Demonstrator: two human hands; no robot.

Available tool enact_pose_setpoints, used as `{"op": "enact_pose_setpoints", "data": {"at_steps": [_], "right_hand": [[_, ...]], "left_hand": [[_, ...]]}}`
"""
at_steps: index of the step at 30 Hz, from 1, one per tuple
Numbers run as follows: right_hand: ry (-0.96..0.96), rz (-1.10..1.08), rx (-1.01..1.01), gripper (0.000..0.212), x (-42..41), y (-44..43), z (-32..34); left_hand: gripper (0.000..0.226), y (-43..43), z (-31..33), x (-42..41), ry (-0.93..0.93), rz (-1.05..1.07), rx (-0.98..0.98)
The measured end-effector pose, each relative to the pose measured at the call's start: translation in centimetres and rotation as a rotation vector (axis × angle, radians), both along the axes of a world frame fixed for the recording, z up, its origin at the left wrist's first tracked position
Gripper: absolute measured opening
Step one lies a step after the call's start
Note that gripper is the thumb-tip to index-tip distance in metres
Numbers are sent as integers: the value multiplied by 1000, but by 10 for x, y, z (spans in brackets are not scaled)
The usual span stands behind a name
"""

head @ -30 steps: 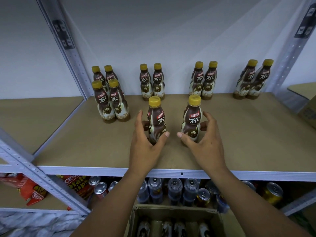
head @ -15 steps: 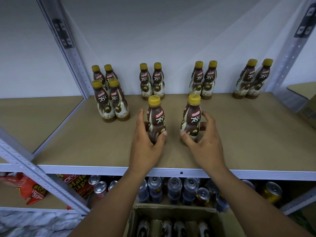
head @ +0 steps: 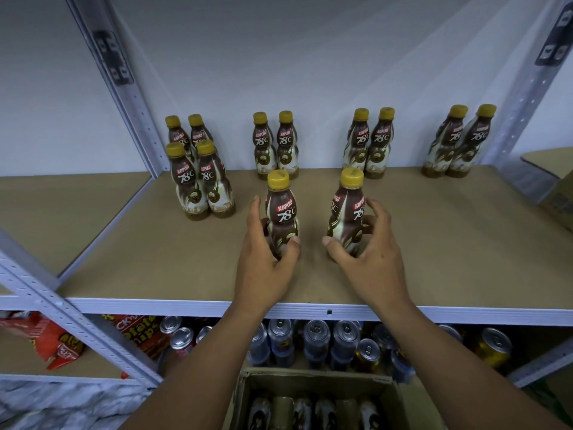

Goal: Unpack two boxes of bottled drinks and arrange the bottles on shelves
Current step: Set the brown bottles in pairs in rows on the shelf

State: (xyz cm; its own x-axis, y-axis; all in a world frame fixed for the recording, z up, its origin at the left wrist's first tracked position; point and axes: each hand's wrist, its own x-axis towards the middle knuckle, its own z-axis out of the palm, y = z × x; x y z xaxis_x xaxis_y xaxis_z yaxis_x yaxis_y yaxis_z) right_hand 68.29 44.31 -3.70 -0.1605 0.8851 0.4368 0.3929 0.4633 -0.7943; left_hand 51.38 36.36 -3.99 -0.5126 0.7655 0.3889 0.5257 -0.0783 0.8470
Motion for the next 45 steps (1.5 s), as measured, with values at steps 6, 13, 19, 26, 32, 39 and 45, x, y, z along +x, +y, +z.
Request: {"op": "enact_pose_setpoints", "data": {"at_steps": [6,13,19,26,32,39,45], "right_hand": [[-32,-42,15,100,-2,3,0],[-63,-35,42,88,-2,4,-3],[-65,28,35,82,0,4,-4],[-66,51,17,89,-2,4,-4],[-25,17,36,97,-2,4,-2],[-62,44,21,80,-1,7,-5],[-104,83,4,80,-3,8,-7]], "left_hand": [[93,0,0,1,-16,-1,28],[95,1,2,2,-12,5,32],[94,1,3,3,-23,-5,29],[94,1,2,3,-26,-13,45],[94,0,2,3,-18,-16,60],[87,-1,4,1,19,-30,86],[85,0,5,1,24,-35,86]]}}
